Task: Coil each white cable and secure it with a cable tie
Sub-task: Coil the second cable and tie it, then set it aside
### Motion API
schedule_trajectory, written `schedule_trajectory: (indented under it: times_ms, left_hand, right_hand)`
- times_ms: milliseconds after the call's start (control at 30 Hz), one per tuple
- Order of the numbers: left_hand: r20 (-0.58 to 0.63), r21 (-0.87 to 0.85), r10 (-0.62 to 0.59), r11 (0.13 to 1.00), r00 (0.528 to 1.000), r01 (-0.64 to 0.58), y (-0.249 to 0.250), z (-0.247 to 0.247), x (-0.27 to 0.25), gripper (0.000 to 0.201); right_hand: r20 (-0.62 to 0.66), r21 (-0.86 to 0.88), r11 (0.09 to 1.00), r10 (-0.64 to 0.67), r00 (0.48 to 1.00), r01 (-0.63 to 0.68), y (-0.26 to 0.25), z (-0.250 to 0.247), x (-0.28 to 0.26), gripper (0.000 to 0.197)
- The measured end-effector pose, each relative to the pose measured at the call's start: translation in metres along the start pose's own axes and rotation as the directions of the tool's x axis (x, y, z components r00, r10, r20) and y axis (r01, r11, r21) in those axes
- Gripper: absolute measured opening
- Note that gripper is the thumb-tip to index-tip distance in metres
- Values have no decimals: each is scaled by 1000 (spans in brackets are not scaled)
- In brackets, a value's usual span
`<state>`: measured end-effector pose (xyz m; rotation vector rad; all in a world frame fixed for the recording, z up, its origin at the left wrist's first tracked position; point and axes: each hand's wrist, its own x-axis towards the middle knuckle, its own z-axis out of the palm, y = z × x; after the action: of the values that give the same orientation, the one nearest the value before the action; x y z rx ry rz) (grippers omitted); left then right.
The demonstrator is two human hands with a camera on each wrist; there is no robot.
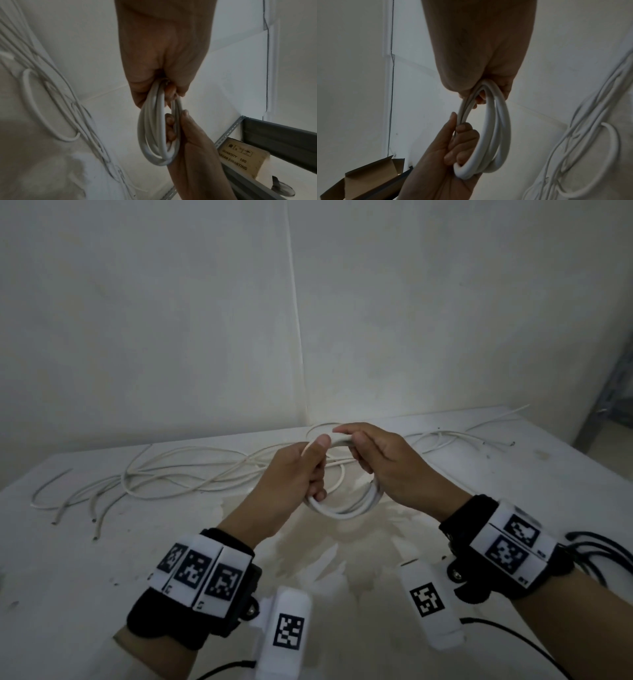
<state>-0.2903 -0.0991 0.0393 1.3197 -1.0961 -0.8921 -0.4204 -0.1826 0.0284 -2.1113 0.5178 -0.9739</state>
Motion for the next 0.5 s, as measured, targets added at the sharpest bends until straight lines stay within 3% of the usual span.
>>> schedule_trajectory:
  times_ms: [200, 500]
  left_hand:
    - [-23, -12, 29, 999, 999, -29, -6, 33, 5, 40]
    - [-18, 21, 25, 999, 1000, -25, -19, 82, 11, 44]
  right_hand:
    - [-61, 29, 999, 33, 998, -32, 9, -18, -18, 29]
    - [-205, -22, 966, 247, 947, -257, 22, -82, -65, 36]
